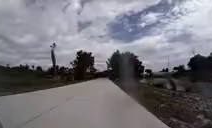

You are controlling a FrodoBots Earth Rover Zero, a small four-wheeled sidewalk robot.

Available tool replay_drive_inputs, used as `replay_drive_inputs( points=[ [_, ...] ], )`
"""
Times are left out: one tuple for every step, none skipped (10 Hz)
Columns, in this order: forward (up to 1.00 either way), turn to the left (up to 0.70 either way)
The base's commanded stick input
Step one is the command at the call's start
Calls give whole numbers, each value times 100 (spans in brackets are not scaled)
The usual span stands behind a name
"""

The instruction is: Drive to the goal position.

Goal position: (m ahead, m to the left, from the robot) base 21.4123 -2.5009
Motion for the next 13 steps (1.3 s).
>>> replay_drive_inputs(
  points=[
    [60,1],
    [60,1],
    [60,1],
    [60,1],
    [60,1],
    [60,1],
    [60,1],
    [60,1],
    [60,1],
    [60,1],
    [60,1],
    [60,1],
    [60,1]
  ],
)
